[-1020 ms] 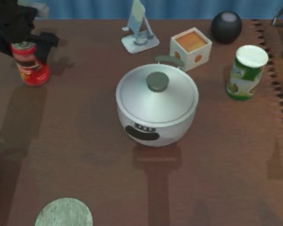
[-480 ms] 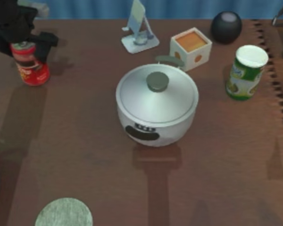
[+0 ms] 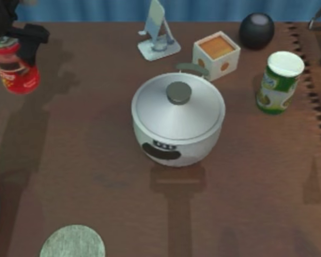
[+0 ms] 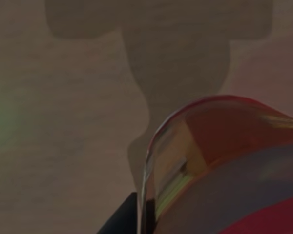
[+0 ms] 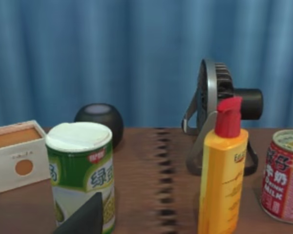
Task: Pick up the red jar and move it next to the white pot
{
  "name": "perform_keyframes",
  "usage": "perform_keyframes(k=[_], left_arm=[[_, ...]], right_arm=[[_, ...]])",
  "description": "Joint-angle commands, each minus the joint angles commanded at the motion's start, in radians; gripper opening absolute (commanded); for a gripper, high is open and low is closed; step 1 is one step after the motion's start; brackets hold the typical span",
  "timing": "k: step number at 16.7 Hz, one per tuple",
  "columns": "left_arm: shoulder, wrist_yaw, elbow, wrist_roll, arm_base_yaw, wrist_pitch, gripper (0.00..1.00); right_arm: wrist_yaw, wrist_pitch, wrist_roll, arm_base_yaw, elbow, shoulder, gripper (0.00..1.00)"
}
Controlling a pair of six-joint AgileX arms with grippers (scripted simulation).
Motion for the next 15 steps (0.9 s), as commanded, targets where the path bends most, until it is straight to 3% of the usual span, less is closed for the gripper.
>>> perform_keyframes(k=[4, 10, 15], left_arm=[[-0.141, -0.001, -0.135, -0.002, 0.007, -0.016, 0.0], [-0.147, -0.002, -0.141, -0.003, 0.0, -0.015, 0.0], [-0.162, -0.035, -0.219, -0.154, -0.084, 0.051, 0.0]], right_arm=[[0.0, 0.0, 0.0, 0.0, 0.0, 0.0, 1.0], [0.0, 0.0, 0.0, 0.0, 0.0, 0.0, 1.0], [0.0, 0.0, 0.0, 0.0, 0.0, 0.0, 1.0]])
